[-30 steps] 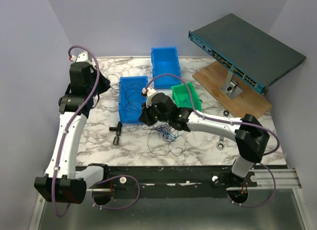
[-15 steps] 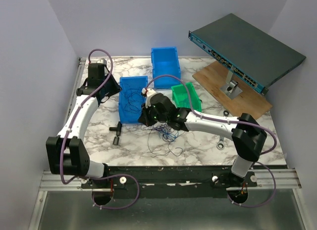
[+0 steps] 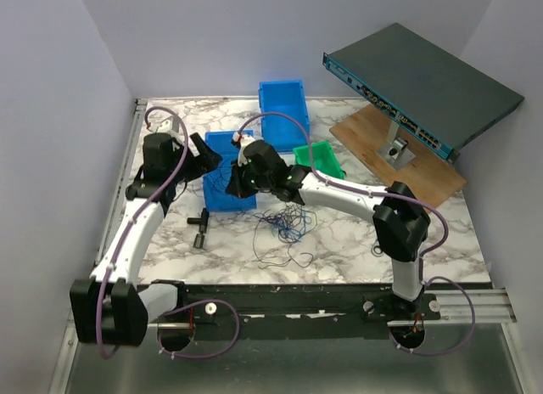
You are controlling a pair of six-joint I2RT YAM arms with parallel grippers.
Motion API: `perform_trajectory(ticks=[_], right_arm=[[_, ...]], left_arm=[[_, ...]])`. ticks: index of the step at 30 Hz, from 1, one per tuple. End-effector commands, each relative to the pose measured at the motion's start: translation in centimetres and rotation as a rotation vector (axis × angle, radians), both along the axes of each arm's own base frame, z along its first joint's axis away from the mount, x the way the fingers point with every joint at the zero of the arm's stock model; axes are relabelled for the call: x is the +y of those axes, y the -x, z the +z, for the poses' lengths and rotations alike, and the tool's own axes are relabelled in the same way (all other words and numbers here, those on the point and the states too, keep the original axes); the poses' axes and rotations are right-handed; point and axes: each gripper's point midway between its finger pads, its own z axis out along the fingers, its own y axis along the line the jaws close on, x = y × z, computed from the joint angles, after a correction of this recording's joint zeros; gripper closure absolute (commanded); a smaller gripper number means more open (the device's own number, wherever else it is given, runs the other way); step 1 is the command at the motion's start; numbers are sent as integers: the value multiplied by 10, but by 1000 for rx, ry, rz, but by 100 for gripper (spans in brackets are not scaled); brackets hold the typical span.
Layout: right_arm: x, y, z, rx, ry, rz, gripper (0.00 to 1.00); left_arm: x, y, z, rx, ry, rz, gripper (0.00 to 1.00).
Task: Untangle the cables
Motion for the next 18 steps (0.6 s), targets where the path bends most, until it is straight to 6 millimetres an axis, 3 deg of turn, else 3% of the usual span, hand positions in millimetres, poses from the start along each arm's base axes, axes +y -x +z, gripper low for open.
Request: perform_trajectory(ticks=[1,6,10,18], right_arm=[[6,-9,-1,73,-23,12,99],[1,-24,-5,98,-31,-32,99],[-11,-47,-2,100,-43,-100,99],[-23,-93,30,64,-77,-200,99]], left_arm=[[-8,31,9,-151,96,0,16],[-6,49,0,-182,93,2,15],[0,50,2,-197,72,25,15],[0,46,15,-212,79,35,13]])
